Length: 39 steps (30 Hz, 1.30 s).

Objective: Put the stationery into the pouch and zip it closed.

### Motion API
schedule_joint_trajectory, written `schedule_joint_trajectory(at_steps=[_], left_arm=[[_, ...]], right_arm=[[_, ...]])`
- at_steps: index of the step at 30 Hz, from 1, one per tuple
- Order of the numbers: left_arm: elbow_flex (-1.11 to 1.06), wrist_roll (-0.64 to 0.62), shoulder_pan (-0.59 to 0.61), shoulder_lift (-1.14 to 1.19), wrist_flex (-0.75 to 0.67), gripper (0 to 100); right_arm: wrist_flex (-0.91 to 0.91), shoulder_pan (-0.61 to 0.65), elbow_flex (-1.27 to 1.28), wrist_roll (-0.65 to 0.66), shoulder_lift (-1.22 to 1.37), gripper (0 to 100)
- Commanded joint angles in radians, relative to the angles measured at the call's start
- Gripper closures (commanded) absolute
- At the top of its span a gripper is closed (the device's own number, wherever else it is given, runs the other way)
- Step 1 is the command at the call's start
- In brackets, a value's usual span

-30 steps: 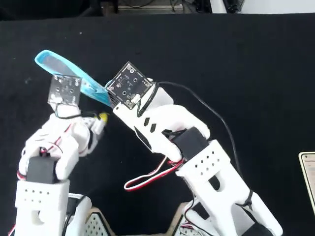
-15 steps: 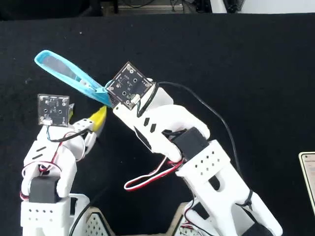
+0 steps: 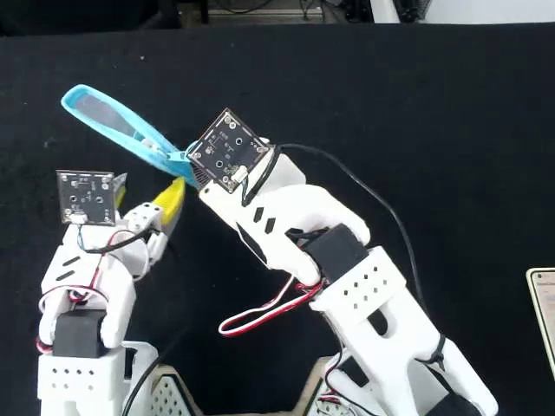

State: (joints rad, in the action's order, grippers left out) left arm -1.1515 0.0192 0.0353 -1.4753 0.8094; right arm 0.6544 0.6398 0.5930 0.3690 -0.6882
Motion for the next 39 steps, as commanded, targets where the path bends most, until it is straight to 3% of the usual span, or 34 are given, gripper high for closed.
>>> schedule_joint_trajectory(at_steps=[1, 13, 23, 28, 39], left_arm=[[0.015, -0.052, -0.051, -0.009, -0.018, 71], [-0.050, -0.055, 0.021, -0.009, -0.092, 71], [-0.035, -0.060, 0.018, -0.009, -0.120, 97], [-0.027, -0.061, 0.016, -0.011, -0.137, 96], [0.206, -0.054, 0.018, -0.011, 0.097, 97]], right_arm=[[-0.015, -0.015, -0.027, 0.006, -0.019, 98.8], [-0.021, -0.014, -0.005, 0.006, -0.019, 98.7], [-0.018, -0.012, -0.004, 0.003, -0.021, 98.7], [-0.015, 0.014, -0.005, 0.003, -0.021, 98.7], [-0.015, 0.078, -0.030, 0.002, -0.056, 98.8]])
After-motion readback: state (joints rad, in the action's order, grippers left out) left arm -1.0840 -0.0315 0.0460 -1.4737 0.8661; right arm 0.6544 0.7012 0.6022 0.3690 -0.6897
